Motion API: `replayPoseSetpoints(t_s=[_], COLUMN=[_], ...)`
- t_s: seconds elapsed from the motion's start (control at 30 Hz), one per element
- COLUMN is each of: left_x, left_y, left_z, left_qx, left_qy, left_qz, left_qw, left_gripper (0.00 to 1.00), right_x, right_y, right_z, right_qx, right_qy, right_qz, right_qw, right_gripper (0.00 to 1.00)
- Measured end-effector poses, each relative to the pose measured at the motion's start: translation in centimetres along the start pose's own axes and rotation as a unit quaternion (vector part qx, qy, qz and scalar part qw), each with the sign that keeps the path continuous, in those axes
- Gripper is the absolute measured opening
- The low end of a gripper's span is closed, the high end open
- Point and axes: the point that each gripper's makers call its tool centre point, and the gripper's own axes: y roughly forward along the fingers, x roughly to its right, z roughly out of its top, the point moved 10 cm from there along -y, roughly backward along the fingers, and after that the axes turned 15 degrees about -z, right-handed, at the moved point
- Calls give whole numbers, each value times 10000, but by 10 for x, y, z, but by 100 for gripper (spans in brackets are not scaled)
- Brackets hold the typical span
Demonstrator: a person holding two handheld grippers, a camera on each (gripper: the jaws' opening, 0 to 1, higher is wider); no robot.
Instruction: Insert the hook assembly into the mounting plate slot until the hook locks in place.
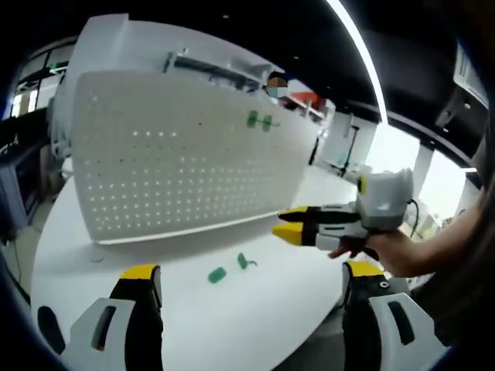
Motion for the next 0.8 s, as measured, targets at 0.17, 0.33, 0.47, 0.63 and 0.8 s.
replayPoseSetpoints(t_s=[0.17, 0.33, 0.47, 0.63, 0.8], left_x=[1, 0, 0, 0, 1], left_y=[0, 1, 0, 0, 0], left_z=[-2, -4, -4, -4, -5], left_qx=[-30, -74, -65, -63, -63], left_qy=[-12, -33, -41, -42, -51], left_qz=[-17, -34, -33, -40, -30], left_qw=[10000, 10000, 10000, 10000, 10000], left_gripper=[99, 98, 98, 98, 98], right_x=[-5, -6, -5, -1, 2], right_y=[-6, -14, -20, -31, -39], right_z=[-12, -23, -30, -36, -46], right_qx=[-204, -356, -453, -441, -574], right_qy=[12, 8, 19, 77, -72], right_qz=[120, 181, 210, 226, 338], right_qw=[9997, 9992, 9987, 9987, 9978], right_gripper=[24, 24, 26, 27, 27])
